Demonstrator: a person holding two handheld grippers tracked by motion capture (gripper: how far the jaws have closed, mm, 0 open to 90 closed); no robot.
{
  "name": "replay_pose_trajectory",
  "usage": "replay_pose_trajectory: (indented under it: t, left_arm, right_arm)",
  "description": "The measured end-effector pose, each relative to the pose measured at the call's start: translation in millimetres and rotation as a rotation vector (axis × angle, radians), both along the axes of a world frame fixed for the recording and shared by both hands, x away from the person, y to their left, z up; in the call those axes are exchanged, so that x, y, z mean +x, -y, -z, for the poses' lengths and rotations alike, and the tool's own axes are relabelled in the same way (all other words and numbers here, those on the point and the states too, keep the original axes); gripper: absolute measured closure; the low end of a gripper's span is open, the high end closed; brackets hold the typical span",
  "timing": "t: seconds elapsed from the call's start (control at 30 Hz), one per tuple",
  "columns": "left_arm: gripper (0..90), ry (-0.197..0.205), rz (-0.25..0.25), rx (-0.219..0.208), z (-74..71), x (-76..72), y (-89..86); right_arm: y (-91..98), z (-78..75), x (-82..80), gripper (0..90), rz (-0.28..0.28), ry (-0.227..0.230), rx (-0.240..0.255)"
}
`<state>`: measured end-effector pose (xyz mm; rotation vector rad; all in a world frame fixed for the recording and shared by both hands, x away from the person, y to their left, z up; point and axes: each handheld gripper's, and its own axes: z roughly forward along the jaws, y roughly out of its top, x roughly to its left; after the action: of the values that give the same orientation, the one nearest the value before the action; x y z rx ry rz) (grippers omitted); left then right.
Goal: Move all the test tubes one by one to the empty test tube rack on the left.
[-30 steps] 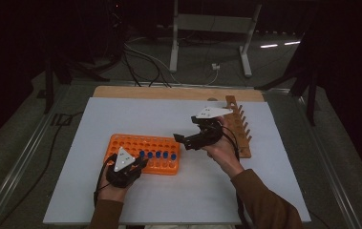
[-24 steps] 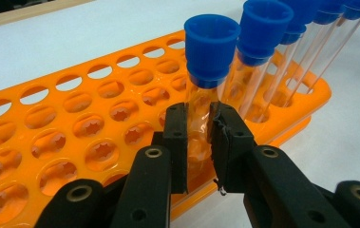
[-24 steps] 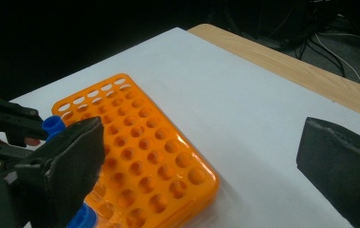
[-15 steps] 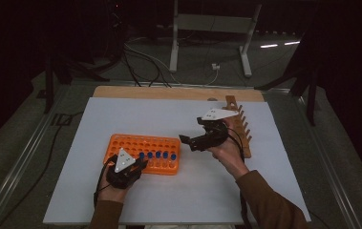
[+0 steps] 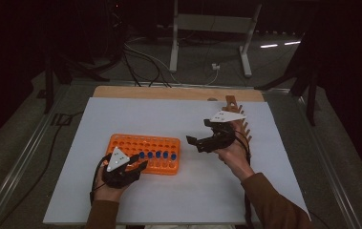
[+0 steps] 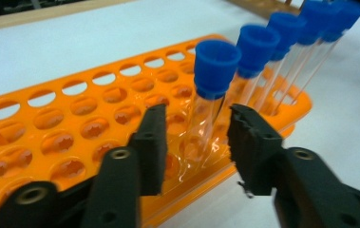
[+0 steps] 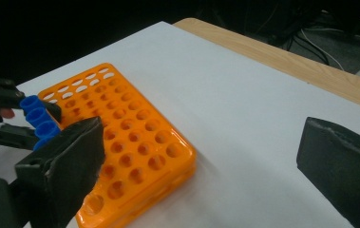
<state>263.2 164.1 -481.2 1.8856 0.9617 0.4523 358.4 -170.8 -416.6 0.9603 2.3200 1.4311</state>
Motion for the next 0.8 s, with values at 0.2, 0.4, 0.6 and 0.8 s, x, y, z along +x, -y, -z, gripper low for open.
replay_pose_trajectory:
  t: [0.2,0.4,0.6,0.8]
  left_arm:
    - [46.4,0.027,0.017,-0.059,-8.8,-3.2,-7.9]
    - [35.2,0.073,-0.018,-0.115,-17.5,-5.8,-16.7]
    - [17.7,0.113,-0.110,-0.112,-24.8,-8.2,-23.6]
    - [9.2,0.129,-0.149,-0.116,-27.7,-10.0,-30.9]
  right_arm:
    - [10.8,1.3,-1.5,2.3,0.019,0.004,0.027]
    - [22.1,2.4,-5.5,2.3,0.043,0.015,0.043]
    - [33.8,3.8,-16.4,2.3,0.074,0.058,0.057]
    - [45.6,8.9,-29.0,2.3,0.097,0.093,0.040]
